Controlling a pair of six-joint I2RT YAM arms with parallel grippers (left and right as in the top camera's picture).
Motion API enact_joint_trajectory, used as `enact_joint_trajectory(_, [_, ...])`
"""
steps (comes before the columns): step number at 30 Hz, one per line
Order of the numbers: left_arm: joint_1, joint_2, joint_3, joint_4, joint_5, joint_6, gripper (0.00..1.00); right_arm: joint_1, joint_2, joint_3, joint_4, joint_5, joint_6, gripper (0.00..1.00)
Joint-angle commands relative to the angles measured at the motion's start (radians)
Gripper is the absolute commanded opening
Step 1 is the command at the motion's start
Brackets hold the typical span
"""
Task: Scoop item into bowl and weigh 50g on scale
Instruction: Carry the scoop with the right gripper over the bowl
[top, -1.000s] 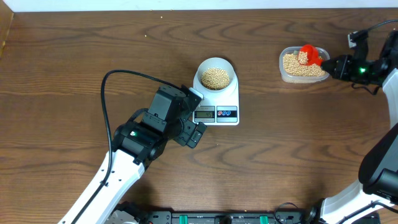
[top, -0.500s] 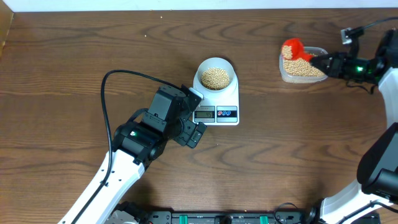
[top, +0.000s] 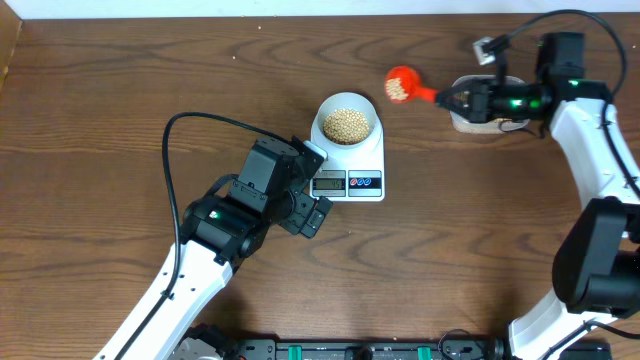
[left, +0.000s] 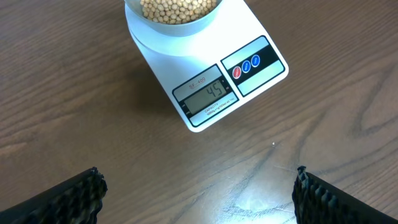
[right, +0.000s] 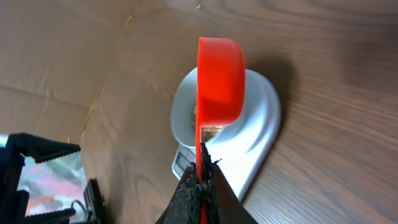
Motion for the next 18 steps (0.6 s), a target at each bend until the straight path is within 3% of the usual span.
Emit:
enact_joint_trajectory(1, [0.002,0.006,0.010,0.003,-0.008,0.013,0.98,0.049,0.011,0.006,0.013,-0.005,0.000,0.01])
enact_joint_trajectory(18, [0.002,0.006,0.010,0.003,-0.008,0.013,0.98,0.211,0.005,0.010,0.074,0.198,0.029,0.01])
